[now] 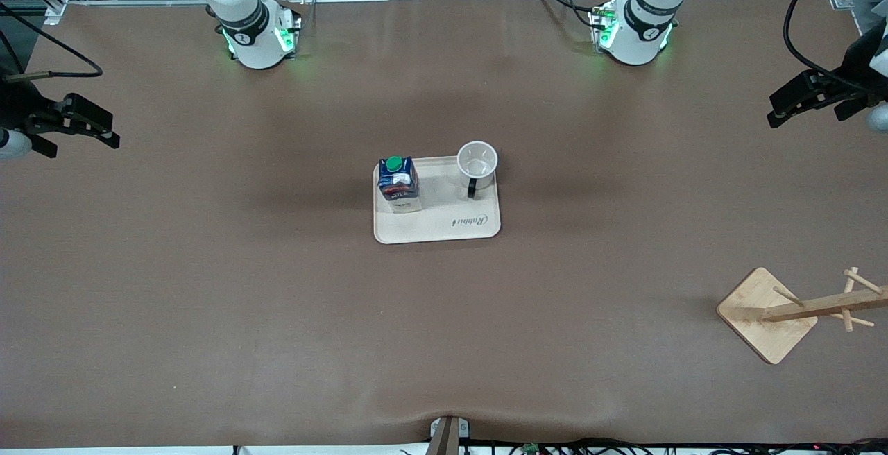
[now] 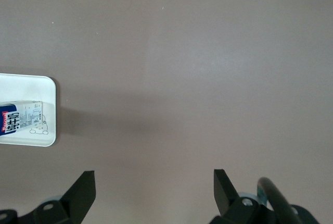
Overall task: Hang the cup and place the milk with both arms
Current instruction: 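Move the left gripper toward the white mug on the tray, then lower the left gripper onto the white mug rim and grasp it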
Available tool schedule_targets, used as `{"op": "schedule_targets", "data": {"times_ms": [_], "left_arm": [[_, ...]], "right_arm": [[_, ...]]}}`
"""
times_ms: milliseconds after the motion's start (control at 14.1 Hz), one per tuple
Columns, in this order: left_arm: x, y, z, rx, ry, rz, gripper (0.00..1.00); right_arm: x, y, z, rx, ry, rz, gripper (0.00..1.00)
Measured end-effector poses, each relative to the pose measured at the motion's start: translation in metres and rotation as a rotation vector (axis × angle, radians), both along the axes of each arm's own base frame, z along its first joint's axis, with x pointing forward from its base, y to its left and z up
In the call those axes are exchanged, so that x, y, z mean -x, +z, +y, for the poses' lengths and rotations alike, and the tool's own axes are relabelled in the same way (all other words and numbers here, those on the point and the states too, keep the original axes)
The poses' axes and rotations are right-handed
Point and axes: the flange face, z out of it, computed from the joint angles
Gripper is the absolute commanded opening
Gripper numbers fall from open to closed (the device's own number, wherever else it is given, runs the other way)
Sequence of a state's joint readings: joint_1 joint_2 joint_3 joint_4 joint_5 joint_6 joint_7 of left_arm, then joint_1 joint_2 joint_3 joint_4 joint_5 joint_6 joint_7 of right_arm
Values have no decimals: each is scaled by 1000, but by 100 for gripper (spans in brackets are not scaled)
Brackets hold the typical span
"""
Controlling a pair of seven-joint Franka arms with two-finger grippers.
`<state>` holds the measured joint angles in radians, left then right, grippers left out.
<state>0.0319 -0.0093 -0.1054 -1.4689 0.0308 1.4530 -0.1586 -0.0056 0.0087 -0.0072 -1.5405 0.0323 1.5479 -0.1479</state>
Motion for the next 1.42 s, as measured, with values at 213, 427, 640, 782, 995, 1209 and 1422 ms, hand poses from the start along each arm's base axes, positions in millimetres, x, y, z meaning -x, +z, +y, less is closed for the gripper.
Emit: {"op": "schedule_targets", "data": {"times_ms": [213,427,640,782,995,1209,1422], "left_arm": [[0,0,2,-3,3,0,100],[0,2,7,-3,12,-4,100],[-8,-9,3,-2,1,9,100],[-19,-26,-15,0,-32,30,100],[-35,-59,-61,8,-90,25,100],[-42,-103,-118,10,-126,54,100],[-42,-139,-174,12,-192,75,100]], "right_arm": [[0,0,0,0,-1,-1,100],[0,0,0,0,-1,-1,100],[-1,-1,-1,0,-1,1,100],[-1,-2,-1,0,-1,2,100],[-1,-2,-1,0,-1,2,100],[-1,-2,-1,0,-2,3,100],[-2,-4,-1,0,-2,6,100]]}}
